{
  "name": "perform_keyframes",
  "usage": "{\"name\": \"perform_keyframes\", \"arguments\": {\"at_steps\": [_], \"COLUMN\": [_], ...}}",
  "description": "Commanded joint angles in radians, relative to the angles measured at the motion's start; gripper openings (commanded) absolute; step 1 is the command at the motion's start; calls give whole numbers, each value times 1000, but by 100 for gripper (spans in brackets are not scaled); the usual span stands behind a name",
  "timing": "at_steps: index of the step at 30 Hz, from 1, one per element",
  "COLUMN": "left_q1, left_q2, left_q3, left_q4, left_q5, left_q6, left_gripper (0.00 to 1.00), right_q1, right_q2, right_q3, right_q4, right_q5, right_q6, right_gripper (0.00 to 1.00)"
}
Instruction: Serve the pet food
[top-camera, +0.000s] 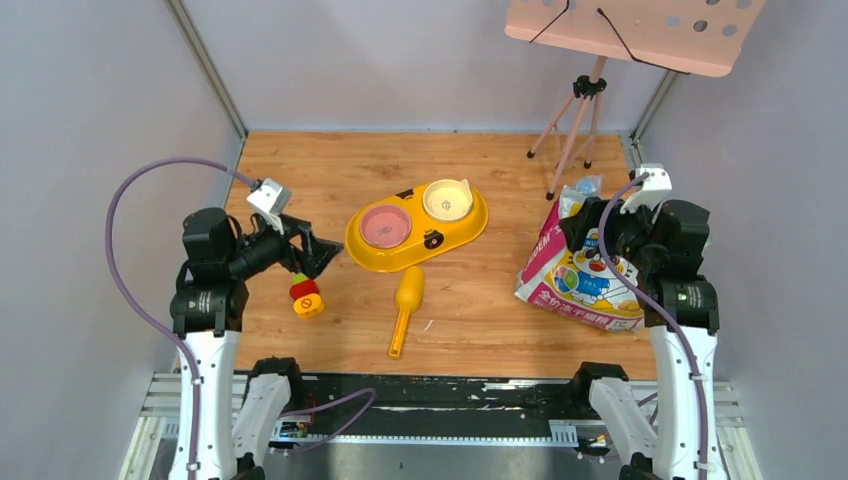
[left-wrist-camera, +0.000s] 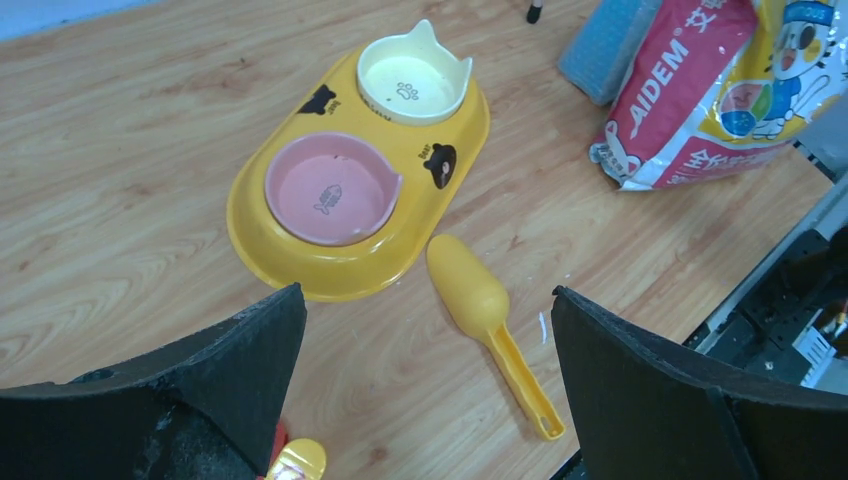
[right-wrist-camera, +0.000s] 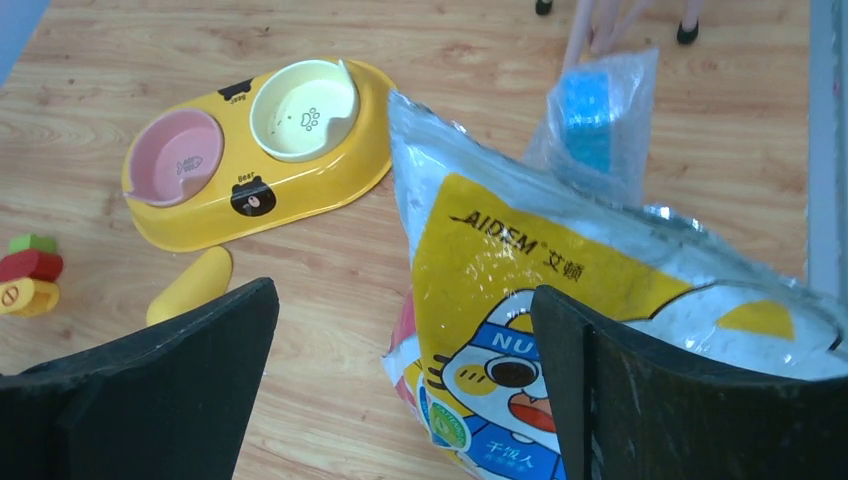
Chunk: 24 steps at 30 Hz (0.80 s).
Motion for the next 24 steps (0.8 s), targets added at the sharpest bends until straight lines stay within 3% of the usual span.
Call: {"name": "perform_keyframes", "arguments": {"at_steps": [1, 3, 9, 15, 19, 24], "left_q1": [1, -16, -160, -427, -452, -457], "left_q2": [71, 94, 202, 332, 368, 310], "left_q3": [124, 166, 287, 354, 280, 153], "left_q4": [-19, -31, -52, -63, -19, 35], "left_q5": [147, 192, 210, 77, 65, 62], "left_q6": [86, 117, 181, 211, 174, 181], "left_gripper": [100, 99, 99, 98, 99, 100], "right_q1": [-2, -2, -2, -2, -2, -4], "right_q2": [20, 31, 199, 313, 400, 430], "right_q3": [140, 201, 531, 684, 740, 699], "right_q4": [-33, -91, -374, -549, -682, -673], "right_q5": [-122, -211, -299, -161, -48, 40], "right_q6": [-191, -325, -502, -703, -806, -877], "right_gripper": [100, 100, 98, 98, 97, 95]}}
